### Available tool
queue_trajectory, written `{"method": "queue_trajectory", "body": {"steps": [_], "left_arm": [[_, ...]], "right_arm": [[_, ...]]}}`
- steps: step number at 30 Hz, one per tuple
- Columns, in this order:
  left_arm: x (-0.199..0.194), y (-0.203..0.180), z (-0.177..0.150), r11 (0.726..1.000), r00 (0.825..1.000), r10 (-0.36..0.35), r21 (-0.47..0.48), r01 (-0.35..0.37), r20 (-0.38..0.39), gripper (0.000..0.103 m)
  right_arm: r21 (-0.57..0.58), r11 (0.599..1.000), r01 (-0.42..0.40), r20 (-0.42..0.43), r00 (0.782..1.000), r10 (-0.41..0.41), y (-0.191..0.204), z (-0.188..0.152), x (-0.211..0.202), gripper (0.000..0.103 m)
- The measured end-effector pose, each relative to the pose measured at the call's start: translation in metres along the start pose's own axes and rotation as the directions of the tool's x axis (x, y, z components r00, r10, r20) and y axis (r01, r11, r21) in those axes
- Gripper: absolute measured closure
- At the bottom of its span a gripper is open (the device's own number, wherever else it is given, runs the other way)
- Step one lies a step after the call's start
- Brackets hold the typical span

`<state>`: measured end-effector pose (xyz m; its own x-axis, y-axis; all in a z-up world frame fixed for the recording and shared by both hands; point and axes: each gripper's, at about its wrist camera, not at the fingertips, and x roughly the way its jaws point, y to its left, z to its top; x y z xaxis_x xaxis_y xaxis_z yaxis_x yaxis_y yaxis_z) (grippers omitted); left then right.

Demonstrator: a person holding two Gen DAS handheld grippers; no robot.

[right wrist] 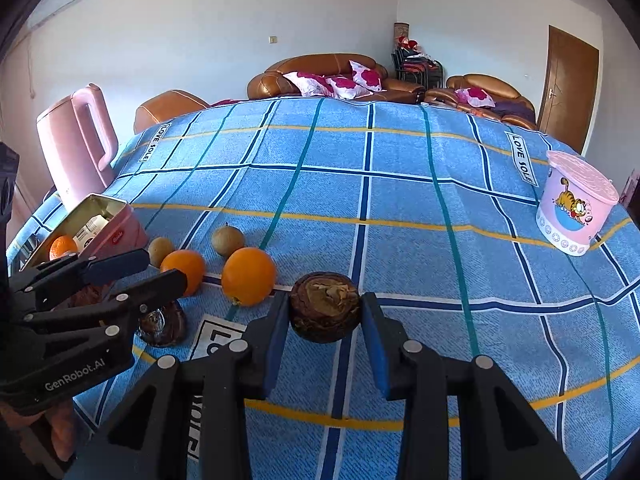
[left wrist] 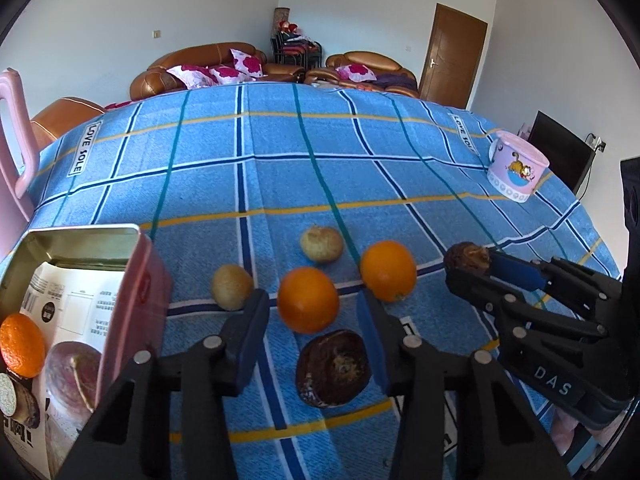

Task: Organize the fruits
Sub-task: 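Close the left gripper on the orange and lift it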

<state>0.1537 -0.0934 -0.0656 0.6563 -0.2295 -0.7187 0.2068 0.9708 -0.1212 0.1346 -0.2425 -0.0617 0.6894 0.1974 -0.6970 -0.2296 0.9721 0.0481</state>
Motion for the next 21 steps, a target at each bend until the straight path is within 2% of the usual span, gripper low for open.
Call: {"method": "queue_trajectory", "body": {"steps": [2,8,9,21], "left_arm": [[0.005,-0.002,0.002,1.0,1.0,0.007,0.0,-0.007,-0.017,0.061],[0.018,-0.001,0.004,0.999,0.998,0.018,-0.025,-0.019,-0.059,0.06],[0.018,0.0,0.004,0.999,0.998,0.018,-0.03,-0.02,-0.06,0.069],[0.01,0.007,0.003,0.998,1.0,-0.024,-0.055,0.023,-0.02,0.07]], "right_arm": [[-0.006,1.0,-0.008,-0.01,1.0,0.008,0.001,0.001,0.002,0.065],[-0.018,1.0,-0.024,-0.007,1.0,0.024,0.004,-0.001,0.002,0.065],[-0.019,0.999,-0.027,-0.009,1.0,0.026,0.004,-0.001,0.002,0.065],[-0.018,0.999,-0.042,0.032,0.999,0.042,0.004,-0.002,-0.006,0.065]]}}
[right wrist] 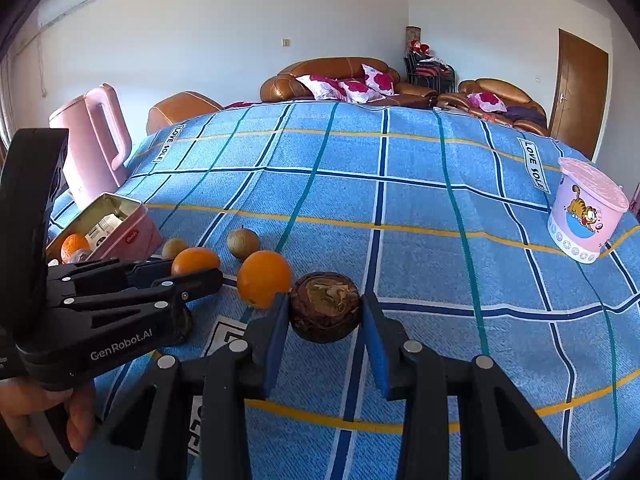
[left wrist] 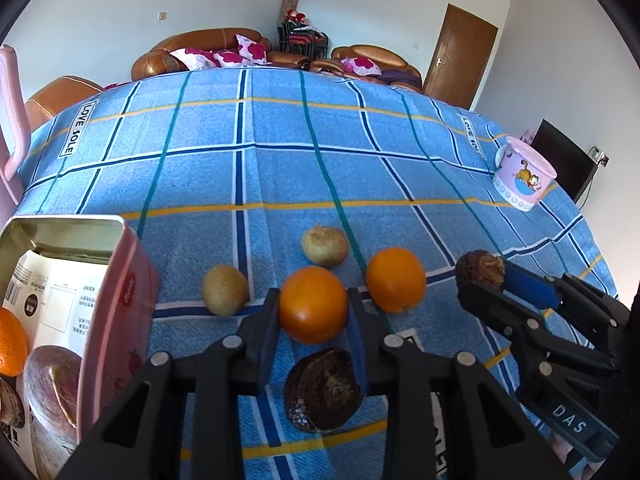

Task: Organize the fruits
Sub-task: 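Close the left gripper on the orange and lift it, then carry the orange and brown cake toward the tin box with both grippers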

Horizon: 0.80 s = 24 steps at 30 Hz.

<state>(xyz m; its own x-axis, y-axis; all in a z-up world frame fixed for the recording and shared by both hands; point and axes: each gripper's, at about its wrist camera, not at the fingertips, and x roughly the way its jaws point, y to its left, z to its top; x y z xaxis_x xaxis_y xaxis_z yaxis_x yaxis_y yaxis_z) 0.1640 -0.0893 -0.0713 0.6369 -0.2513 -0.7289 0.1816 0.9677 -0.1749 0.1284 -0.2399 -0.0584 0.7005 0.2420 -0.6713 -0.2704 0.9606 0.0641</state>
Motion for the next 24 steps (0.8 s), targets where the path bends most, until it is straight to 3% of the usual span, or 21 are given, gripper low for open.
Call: {"method": "queue_trajectory", "body": {"steps": [24], "left_arm": [[-0.031,-0.008,-0.003,0.999,0.987,-0.004,0.051,-0.005,0.161,0.07]], "right_arm": [[-0.019,0.999,-0.032,0.102,0.994,0.034,0.001,0.0,-0.019,0.065]]}}
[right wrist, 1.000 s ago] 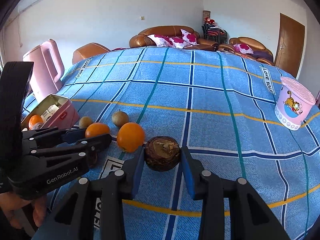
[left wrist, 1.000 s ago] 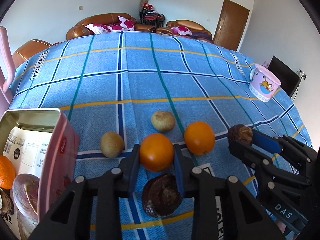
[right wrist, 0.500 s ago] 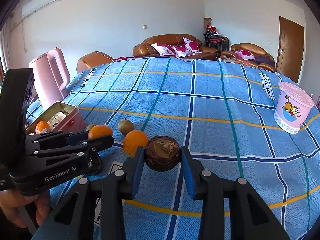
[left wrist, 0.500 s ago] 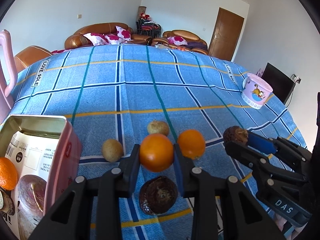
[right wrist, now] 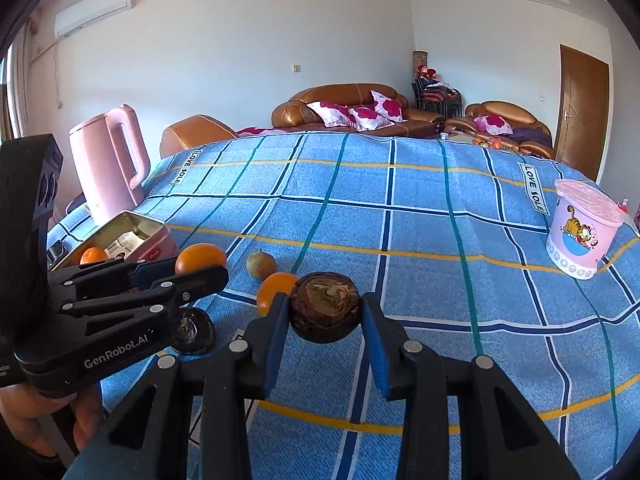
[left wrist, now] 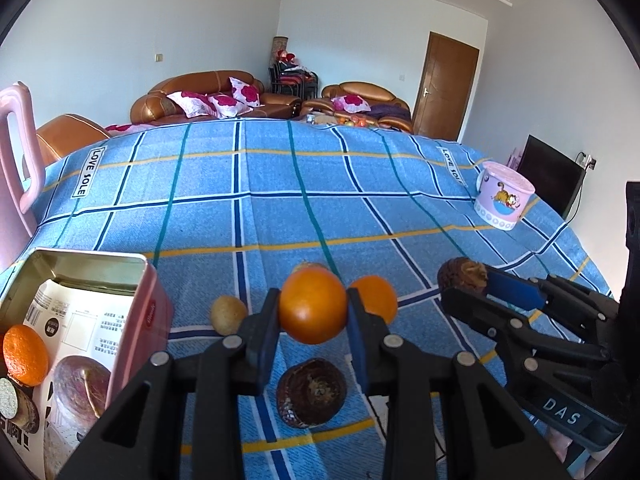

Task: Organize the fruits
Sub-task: 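Carry the orange and brown cake toward the tin box with both grippers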

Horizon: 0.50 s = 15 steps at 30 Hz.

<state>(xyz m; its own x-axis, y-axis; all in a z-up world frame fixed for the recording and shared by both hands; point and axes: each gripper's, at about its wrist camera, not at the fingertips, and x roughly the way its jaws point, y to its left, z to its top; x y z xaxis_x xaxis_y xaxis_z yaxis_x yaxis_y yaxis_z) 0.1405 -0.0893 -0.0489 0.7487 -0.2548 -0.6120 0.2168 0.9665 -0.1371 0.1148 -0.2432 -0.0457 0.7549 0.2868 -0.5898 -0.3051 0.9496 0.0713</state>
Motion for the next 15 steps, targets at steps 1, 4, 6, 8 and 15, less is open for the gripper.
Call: {"method": "queue_trajectory", "body": {"steps": [1,4,6,8,15], "left_arm": [[-0.001,0.0,0.0,1.0,1.0,0.001,0.001,-0.001,0.004,0.07],[-0.003,-0.001,0.0,1.0,1.0,0.008,0.002,-0.008,0.019,0.07],[-0.005,0.0,0.0,1.0,1.0,0.011,0.0,-0.011,0.028,0.07],[-0.006,0.0,0.0,1.0,0.999,0.014,-0.002,-0.014,0.036,0.07],[-0.014,0.0,-0.002,0.999,0.996,0.034,0.001,-0.034,0.077,0.07]], "right_arm": [[-0.001,1.0,0.0,0.003,1.0,0.0,0.0,0.0,0.0,0.065],[-0.004,1.0,-0.001,0.014,1.0,0.001,0.001,0.0,-0.002,0.065],[-0.007,1.0,-0.003,0.019,1.0,0.003,0.001,-0.001,-0.003,0.065],[-0.008,1.0,-0.001,0.025,1.0,0.001,0.001,-0.001,-0.005,0.064],[-0.008,1.0,0.0,0.058,0.998,0.001,0.002,-0.001,-0.011,0.064]]}}
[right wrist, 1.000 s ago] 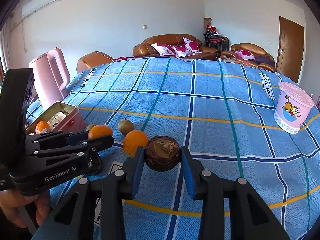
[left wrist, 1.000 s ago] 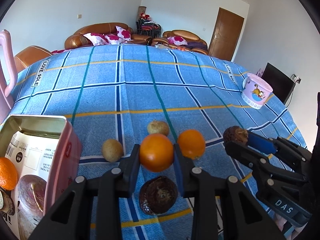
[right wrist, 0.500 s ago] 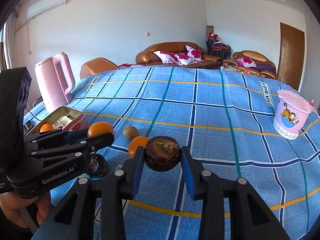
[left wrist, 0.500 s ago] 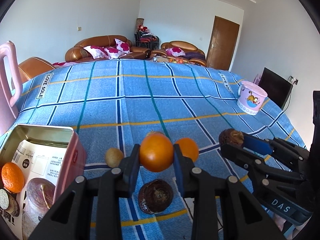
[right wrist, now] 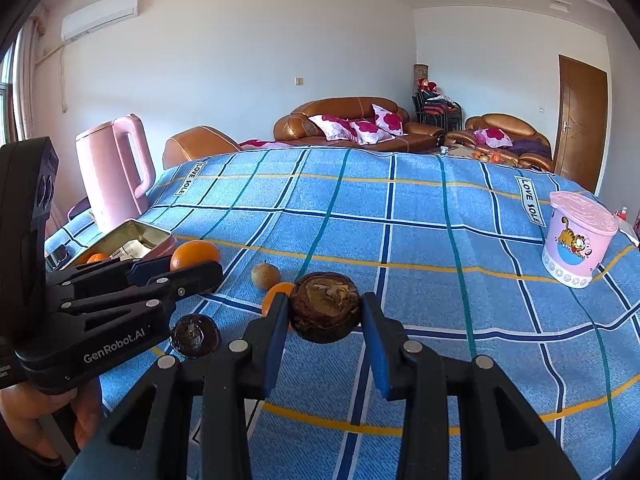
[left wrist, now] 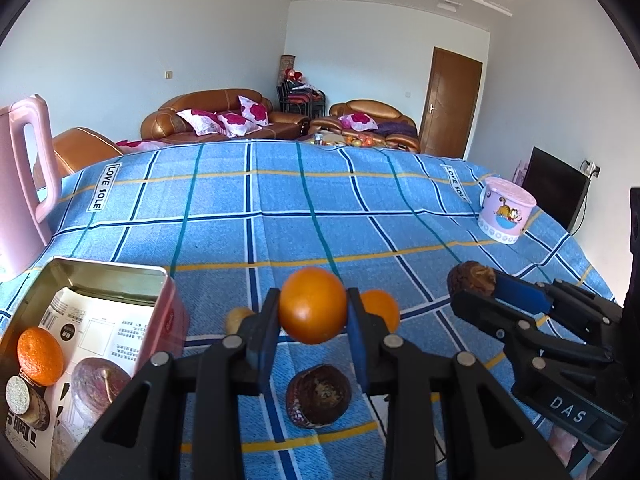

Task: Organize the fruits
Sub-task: 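Carry the orange and brown cake toward the tin box with both grippers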

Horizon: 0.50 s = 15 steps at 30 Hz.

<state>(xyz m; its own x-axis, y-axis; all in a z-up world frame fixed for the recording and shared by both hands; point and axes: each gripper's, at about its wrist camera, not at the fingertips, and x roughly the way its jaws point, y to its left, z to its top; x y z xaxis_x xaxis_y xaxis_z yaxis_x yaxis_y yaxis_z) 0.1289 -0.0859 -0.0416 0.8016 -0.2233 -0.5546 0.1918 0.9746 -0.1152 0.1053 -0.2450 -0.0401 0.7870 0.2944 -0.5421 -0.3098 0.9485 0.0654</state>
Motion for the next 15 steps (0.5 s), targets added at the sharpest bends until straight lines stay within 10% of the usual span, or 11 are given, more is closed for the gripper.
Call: {"method": "queue_trajectory", "body": {"steps": [15], "left_arm": [[-0.011,-0.007,-0.001,0.999,0.997,0.032,0.031,-0.034,0.064,0.07]], "right_arm": [[-0.003,1.0,-0.001,0.061,0.998,0.001,-0.001,-0.001,-0.011,0.064]]}}
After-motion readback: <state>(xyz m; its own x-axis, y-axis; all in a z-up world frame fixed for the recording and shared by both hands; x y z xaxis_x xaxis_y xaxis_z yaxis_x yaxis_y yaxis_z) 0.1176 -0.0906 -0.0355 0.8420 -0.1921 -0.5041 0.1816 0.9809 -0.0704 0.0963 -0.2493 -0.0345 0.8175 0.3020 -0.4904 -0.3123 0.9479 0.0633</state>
